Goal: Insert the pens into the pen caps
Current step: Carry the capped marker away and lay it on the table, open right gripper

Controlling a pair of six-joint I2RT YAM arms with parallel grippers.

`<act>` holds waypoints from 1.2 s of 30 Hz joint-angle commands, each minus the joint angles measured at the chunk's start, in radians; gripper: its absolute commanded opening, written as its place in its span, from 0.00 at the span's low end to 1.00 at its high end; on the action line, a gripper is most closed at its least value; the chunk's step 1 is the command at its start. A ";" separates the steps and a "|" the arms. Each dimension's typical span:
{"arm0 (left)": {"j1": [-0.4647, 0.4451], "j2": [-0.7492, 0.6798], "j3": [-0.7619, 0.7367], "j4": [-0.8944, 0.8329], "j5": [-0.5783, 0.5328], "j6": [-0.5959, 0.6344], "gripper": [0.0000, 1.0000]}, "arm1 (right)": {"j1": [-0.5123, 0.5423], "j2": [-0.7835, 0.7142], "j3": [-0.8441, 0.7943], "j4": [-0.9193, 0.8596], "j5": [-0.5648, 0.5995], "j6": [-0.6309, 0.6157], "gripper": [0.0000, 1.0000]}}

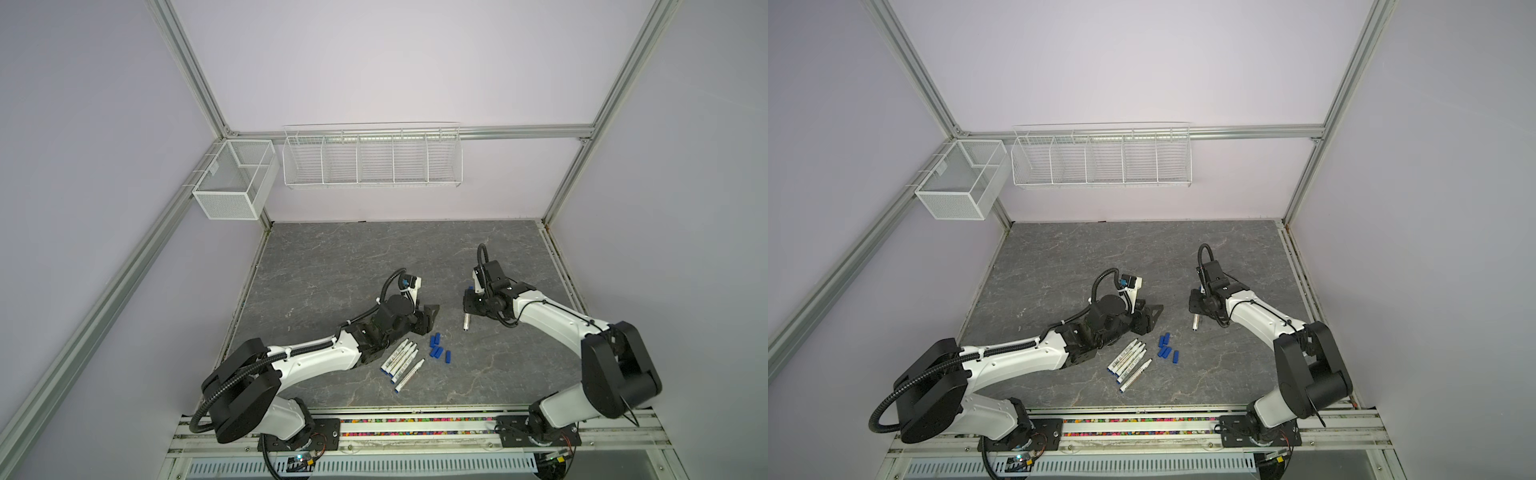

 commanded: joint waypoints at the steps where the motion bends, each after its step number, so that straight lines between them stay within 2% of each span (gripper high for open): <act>1: -0.004 0.006 0.032 -0.034 -0.036 -0.016 0.65 | -0.017 0.049 0.035 -0.021 0.046 -0.040 0.13; 11: -0.004 -0.003 0.024 -0.048 -0.059 -0.023 0.65 | -0.034 0.190 0.083 -0.012 0.037 -0.069 0.18; 16: -0.004 -0.002 0.028 -0.058 -0.058 -0.024 0.66 | -0.033 0.188 0.077 -0.011 0.029 -0.058 0.35; 20: -0.004 -0.003 0.027 -0.062 -0.058 -0.024 0.66 | -0.034 0.159 0.058 0.001 0.018 -0.044 0.45; 26: -0.004 -0.003 0.025 -0.064 -0.064 -0.025 0.67 | -0.034 0.108 0.032 0.015 0.003 -0.036 0.52; 31: -0.004 -0.005 0.027 -0.095 -0.073 -0.017 0.67 | -0.034 0.045 0.006 0.040 0.000 -0.039 0.54; 36: -0.004 -0.065 0.009 -0.245 -0.118 -0.002 0.68 | -0.032 -0.087 -0.032 0.082 0.036 -0.039 0.54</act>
